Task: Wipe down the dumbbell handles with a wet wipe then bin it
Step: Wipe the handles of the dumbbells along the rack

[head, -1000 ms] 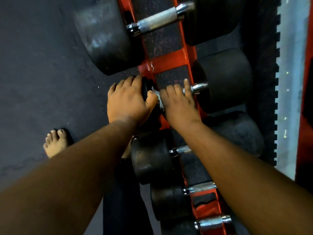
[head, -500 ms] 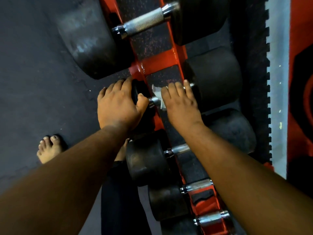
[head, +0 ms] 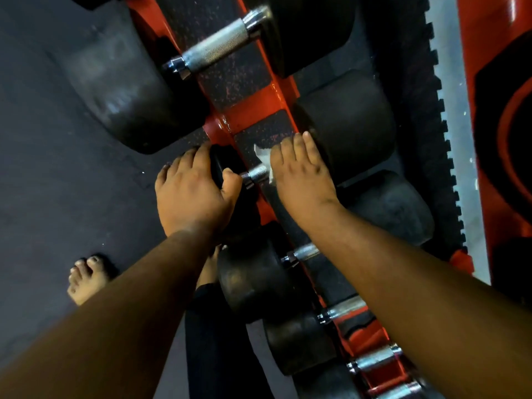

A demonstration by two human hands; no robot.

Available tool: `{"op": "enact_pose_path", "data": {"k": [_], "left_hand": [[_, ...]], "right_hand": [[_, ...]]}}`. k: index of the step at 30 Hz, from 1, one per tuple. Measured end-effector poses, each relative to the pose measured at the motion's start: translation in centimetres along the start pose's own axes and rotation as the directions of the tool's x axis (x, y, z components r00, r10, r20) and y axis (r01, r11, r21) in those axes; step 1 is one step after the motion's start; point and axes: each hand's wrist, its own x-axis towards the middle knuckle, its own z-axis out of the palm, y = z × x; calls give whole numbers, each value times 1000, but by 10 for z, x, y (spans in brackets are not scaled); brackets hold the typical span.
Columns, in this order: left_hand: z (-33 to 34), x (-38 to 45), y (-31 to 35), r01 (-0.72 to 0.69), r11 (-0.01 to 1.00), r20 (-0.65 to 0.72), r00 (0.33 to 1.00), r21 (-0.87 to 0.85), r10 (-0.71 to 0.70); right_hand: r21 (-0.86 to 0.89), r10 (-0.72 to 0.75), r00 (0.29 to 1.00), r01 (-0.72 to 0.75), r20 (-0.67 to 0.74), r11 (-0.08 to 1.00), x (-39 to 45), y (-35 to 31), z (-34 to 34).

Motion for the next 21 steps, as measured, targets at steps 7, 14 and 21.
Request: {"op": "enact_pose_path", "data": {"k": [7,14,21], "left_hand": [[-1,1,3,-7,1000,9,1000,-18,7],[-5,-1,4,-10,999,1,1000,-44,10],[-3,-2,3,-10,1000,-16,1000,-26,10]], "right_hand": [[-81,-74,985,88,158,993,35,2,-32],[411,49,995,-7,-90,911,-53,4,10],[613,419,523,-278,742,-740,-40,-32,4]]}}
